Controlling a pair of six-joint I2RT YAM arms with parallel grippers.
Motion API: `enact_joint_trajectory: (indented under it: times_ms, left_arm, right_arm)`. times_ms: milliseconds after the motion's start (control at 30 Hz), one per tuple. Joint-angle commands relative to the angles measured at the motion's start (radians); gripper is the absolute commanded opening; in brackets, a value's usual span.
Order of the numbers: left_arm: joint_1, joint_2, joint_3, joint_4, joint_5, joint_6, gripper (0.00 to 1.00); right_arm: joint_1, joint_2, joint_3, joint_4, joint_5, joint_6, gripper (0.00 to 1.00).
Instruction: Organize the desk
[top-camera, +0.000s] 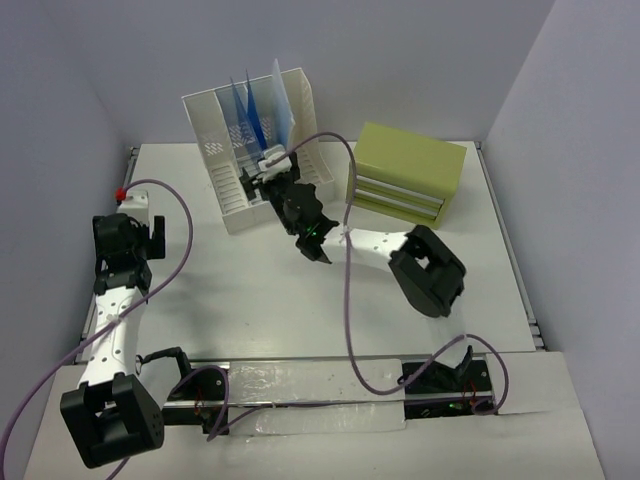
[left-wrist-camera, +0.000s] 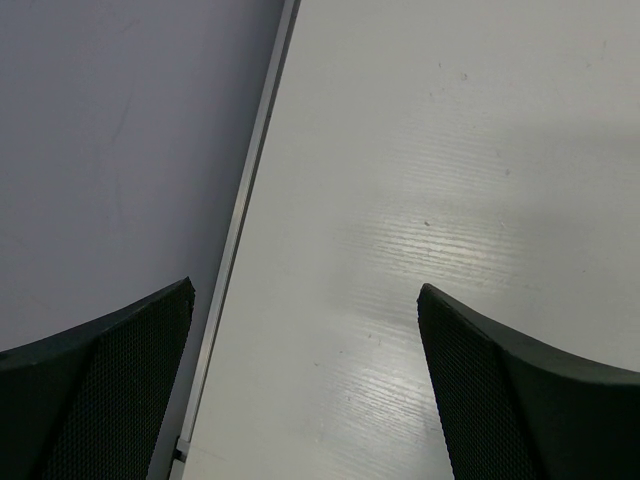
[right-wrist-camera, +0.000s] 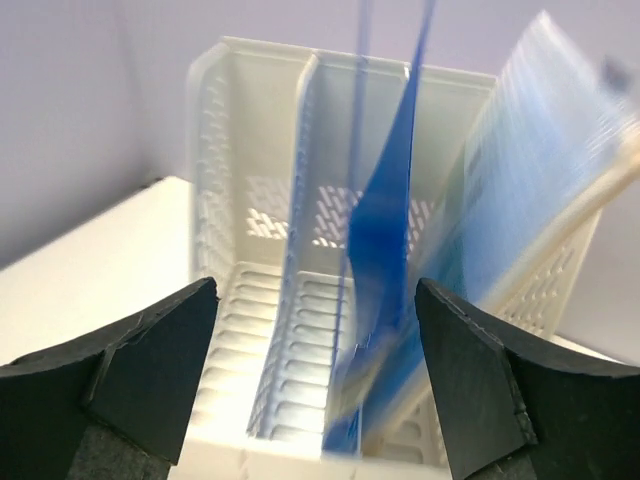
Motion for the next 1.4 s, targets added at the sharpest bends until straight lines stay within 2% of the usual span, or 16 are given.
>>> enact_joint_trajectory:
  times_ms: [0,133,267,400,533,667,833,1033,1200,1367]
  left_arm:
    - [0.008,-0.036,-0.005,-0.012,0.032,-0.025,0.99]
    - [0.01,-0.059,-0.028,-0.026,0.04,-0.027,0.99]
    - [0.011,-0.085,-0.084,-0.027,0.058,-0.028,0.99]
    - [0.011,-0.097,-0.126,-0.031,0.072,-0.02,0.99]
    - [0.012,-0.103,-0.165,-0.03,0.09,-0.018,0.99]
    - [0.012,-0.105,-0.207,-0.013,0.098,-0.029,0.99]
    - [0.013,-0.101,-0.222,-0.023,0.1,-0.017,0.99]
    - [0.011,-0.091,-0.22,-0.02,0.105,-0.015,0.99]
    - [0.011,-0.072,-0.215,-0.02,0.103,-0.014,0.99]
    - [0.012,-0.061,-0.209,-0.029,0.112,-0.016,0.99]
  right_arm:
    - [0.018,-0.285,-0.094,-0.129,-0.06,0.022,0.88]
    - [0.018,-0.445,-0.23,-0.259,-0.079,0.098,0.92]
    - [0.013,-0.666,-0.448,-0.406,-0.055,0.196,0.93]
    - [-0.015,-0.789,-0.577,-0.541,-0.037,0.333,0.94]
    - [-0.088,-0.837,-0.659,-0.715,-0.018,0.477,0.94]
    - [-0.155,-0.879,-0.742,-0.818,0.043,0.633,0.94]
    - [-0.23,-0.971,-0.879,-0.821,0.124,0.764,0.96]
    - [-0.28,-1.102,-1.045,-0.826,0.323,0.9,1.0]
    - [-0.282,-1.168,-1.097,-0.784,0.339,0.913,1.0]
    - [-0.283,-1.141,-1.074,-0.801,0.366,0.929,1.0]
